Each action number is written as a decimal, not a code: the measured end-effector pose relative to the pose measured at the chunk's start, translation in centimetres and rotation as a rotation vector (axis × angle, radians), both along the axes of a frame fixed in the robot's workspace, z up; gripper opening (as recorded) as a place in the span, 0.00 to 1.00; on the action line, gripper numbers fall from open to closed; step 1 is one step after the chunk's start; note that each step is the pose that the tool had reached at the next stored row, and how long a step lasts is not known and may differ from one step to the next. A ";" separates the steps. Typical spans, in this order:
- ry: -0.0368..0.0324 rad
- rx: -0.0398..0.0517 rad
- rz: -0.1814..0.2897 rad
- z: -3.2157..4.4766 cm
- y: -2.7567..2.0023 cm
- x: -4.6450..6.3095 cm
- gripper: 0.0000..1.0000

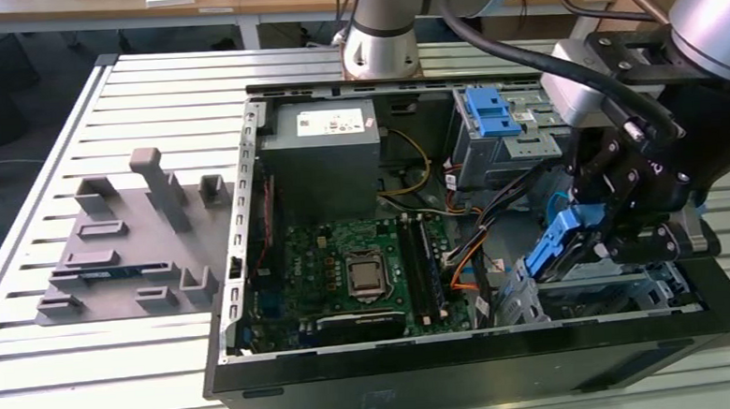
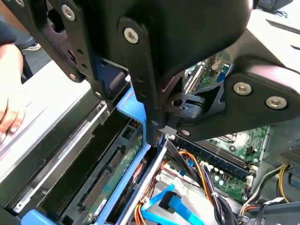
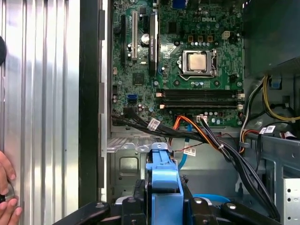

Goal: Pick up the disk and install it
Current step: 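Insert the disk into the insertion slot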

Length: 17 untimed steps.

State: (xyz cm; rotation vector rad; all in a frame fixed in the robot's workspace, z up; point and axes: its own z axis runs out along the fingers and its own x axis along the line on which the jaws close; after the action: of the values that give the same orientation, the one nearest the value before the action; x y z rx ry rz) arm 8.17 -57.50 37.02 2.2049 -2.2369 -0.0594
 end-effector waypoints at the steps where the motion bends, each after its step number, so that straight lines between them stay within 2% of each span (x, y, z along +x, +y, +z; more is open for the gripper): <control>1: 0.0000 0.0001 0.000 -0.07 0.00 0.0 0.38; 2: 0.0000 0.0002 0.000 -0.13 0.00 0.0 0.38; 3: 0.0000 0.0004 0.000 -0.18 0.00 0.0 0.44; 10: 0.0000 0.0003 0.000 -0.38 0.00 0.0 0.44; 11: 0.0000 0.0003 0.000 -0.40 0.00 0.0 0.42; 12: 0.0000 0.0003 0.000 -0.44 0.00 0.0 0.36; 13: 0.0000 0.0004 0.000 -0.47 0.00 0.0 0.36; 15: 0.0000 0.0003 0.001 -0.55 0.00 0.0 0.24; 16: 0.0000 0.0003 0.001 -0.60 0.00 0.0 0.24; 17: 0.0000 0.0003 0.001 -0.66 0.00 0.0 0.18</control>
State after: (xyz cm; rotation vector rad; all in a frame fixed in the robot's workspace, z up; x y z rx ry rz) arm 8.17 -57.50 36.36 2.2067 -2.2353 -0.0597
